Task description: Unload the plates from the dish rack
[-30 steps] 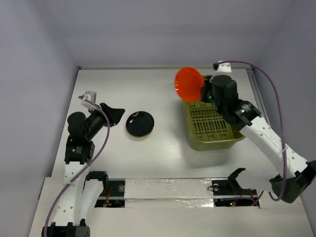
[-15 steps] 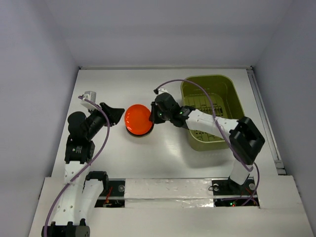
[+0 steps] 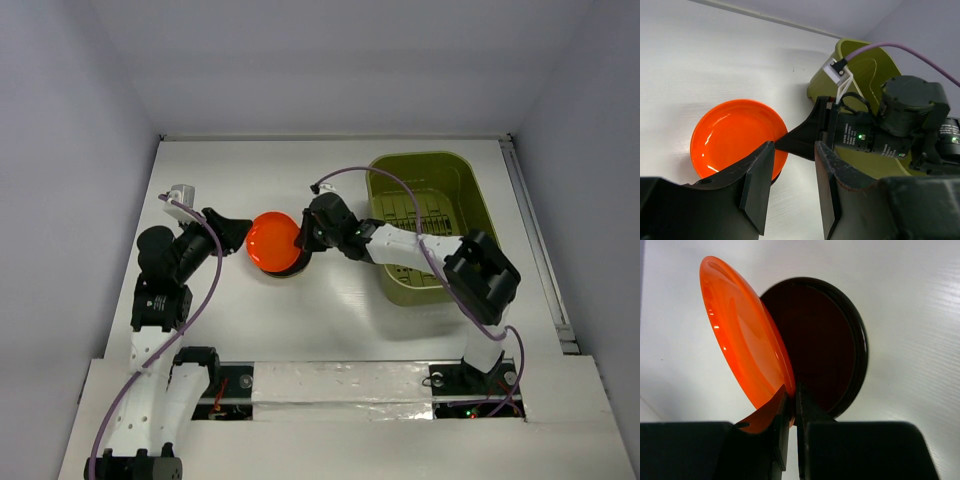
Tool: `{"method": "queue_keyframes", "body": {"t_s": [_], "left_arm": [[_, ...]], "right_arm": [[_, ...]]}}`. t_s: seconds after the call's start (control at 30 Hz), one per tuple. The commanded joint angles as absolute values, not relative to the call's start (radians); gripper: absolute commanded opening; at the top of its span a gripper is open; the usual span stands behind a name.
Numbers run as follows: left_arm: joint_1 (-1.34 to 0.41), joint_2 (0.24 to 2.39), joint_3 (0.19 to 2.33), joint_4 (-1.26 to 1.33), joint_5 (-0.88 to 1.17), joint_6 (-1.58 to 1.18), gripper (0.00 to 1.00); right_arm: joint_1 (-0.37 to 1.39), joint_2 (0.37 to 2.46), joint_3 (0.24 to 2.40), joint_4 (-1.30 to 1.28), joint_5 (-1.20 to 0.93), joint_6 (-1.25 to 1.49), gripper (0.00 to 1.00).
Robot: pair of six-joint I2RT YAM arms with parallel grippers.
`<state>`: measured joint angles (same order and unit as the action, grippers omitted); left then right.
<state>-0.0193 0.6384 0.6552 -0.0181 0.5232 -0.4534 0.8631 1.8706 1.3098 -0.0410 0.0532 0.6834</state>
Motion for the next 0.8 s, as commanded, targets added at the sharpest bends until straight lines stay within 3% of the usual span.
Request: {"method": "queue_keyframes", "body": {"t_s": [0.0,0.23,0.33,0.53,0.6,0.77], "left_arm": [[-0.015,0.638,0.663,0.038,0.538,-0.451,0.35],[-0.015,0.643,0.663,0.041,0.545,-0.453,0.35],[-0.015,0.643,0.663,0.04,0.543,-0.454,0.35],[-0.015,0.641,0.663,0.04,0.541,-0.453,0.35],[-0.015,0.64,0.663,0.04,0.54,-0.451,0.35],[-0.015,0.638,0.664,0.038,0.538,-0.451,0.36]], "right_arm": [[0.859,1.859,1.292,0.023,0.09,0.707,0.09],[0.859,1.845,1.262,0.018,0.121,0.707,0.26],[0.859,1.847,1.264,0.005,0.135,0.706,0.5],[0.859,1.809,1.243,0.003,0.156,0.695,0.83],[0.868,1.772,1.233,0.002,0.164,0.69,0.9],[0.879,1.662,1.223,-0.04,0.207,0.664,0.93]]}}
